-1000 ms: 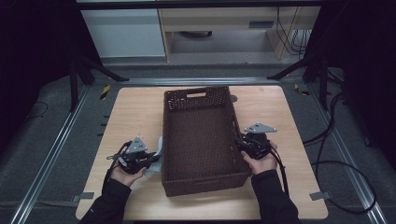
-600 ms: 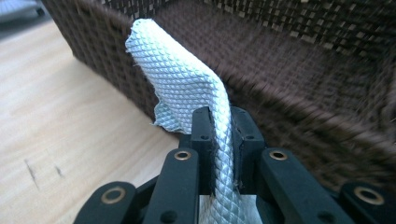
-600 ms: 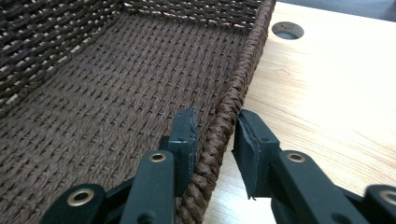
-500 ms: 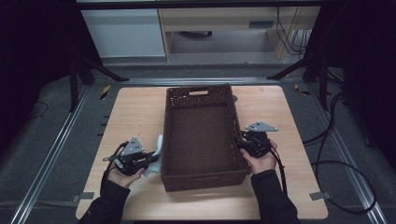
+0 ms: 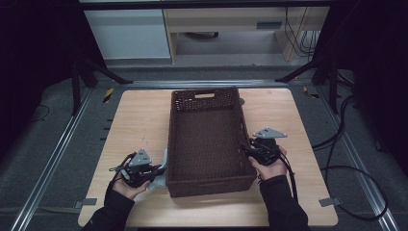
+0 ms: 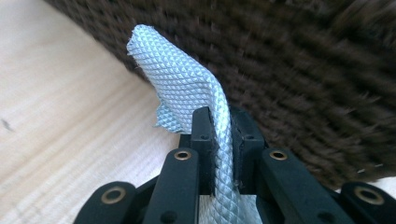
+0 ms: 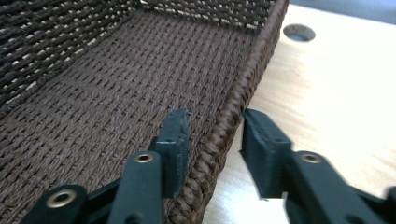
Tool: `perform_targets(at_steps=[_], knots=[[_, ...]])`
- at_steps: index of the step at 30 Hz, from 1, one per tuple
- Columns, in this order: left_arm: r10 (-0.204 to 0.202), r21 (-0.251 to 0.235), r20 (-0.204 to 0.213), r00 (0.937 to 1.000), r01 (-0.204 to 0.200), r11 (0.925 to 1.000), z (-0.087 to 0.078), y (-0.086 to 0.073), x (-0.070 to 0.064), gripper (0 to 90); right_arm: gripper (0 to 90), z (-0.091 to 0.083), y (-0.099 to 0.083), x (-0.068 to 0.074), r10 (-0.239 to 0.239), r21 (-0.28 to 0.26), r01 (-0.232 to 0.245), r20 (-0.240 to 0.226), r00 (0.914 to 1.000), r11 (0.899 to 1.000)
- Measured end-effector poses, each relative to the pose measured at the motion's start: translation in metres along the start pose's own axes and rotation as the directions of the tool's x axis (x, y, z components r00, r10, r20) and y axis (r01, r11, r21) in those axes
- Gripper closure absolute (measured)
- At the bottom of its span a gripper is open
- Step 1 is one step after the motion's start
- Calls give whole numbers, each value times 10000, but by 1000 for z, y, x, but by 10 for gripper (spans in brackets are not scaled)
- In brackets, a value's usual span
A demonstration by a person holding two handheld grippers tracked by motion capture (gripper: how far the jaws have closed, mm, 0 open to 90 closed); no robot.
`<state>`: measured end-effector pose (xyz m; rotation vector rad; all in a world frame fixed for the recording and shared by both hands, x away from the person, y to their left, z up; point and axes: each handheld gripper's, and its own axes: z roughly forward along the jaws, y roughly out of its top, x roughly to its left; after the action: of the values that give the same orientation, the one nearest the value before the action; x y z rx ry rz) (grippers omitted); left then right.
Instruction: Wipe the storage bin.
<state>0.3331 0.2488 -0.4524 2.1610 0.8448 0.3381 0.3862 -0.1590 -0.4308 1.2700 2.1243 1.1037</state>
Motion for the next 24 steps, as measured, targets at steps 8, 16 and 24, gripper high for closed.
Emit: perform_targets(at_steps=[8, 16, 24], knots=[[208, -1366, -153, 9997, -227, 9904, -29, 11, -8, 809, 733, 1, 2, 4, 298, 22, -299, 382, 9988, 9995], [372, -639, -27, 9993, -372, 9973, -16, 4, -11, 809, 664, 4, 3, 2, 380, -165, -372, 531, 9979, 9992], [273, 446, 16, 9996, -274, 9986, 3, -10, -12, 809, 484, -15, 5, -4, -22, -854, 32, 115, 9999, 9963]])
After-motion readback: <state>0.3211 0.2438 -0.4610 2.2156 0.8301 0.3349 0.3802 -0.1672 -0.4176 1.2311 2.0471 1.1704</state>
